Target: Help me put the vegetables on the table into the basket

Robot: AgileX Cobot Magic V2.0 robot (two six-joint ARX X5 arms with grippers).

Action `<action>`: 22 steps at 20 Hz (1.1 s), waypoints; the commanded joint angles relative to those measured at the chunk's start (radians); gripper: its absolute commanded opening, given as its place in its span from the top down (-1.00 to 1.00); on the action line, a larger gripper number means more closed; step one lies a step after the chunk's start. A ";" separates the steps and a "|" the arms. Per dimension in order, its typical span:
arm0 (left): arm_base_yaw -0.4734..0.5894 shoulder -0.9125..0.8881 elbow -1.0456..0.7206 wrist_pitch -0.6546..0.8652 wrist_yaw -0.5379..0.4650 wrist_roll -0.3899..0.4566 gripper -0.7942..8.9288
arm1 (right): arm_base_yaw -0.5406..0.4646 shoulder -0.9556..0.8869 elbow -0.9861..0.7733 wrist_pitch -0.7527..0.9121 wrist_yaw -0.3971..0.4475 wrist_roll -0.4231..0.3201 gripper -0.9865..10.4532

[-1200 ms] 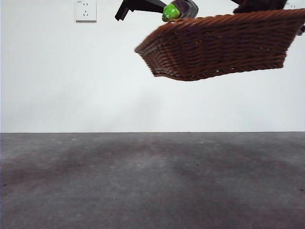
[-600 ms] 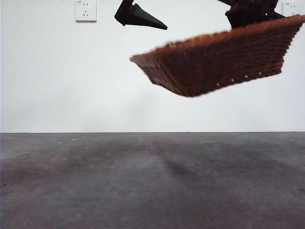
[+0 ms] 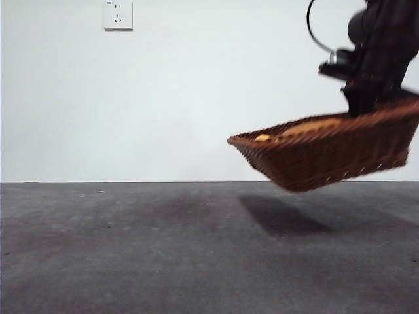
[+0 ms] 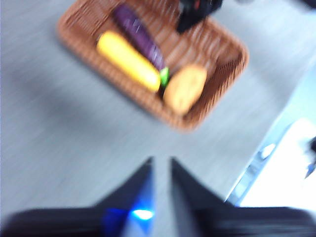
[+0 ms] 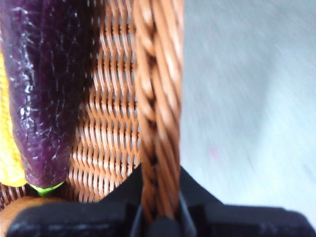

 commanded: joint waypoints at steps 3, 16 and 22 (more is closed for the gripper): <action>-0.008 -0.056 -0.014 -0.106 -0.078 0.015 0.85 | -0.028 0.133 -0.003 0.076 -0.046 -0.037 0.85; -0.008 -0.095 -0.014 -0.106 -0.079 0.031 0.85 | -0.042 0.228 -0.005 0.070 -0.078 -0.027 0.11; 0.002 -0.095 -0.035 -0.106 -0.079 0.070 0.85 | -0.042 -0.052 -0.005 -0.037 0.058 0.028 0.11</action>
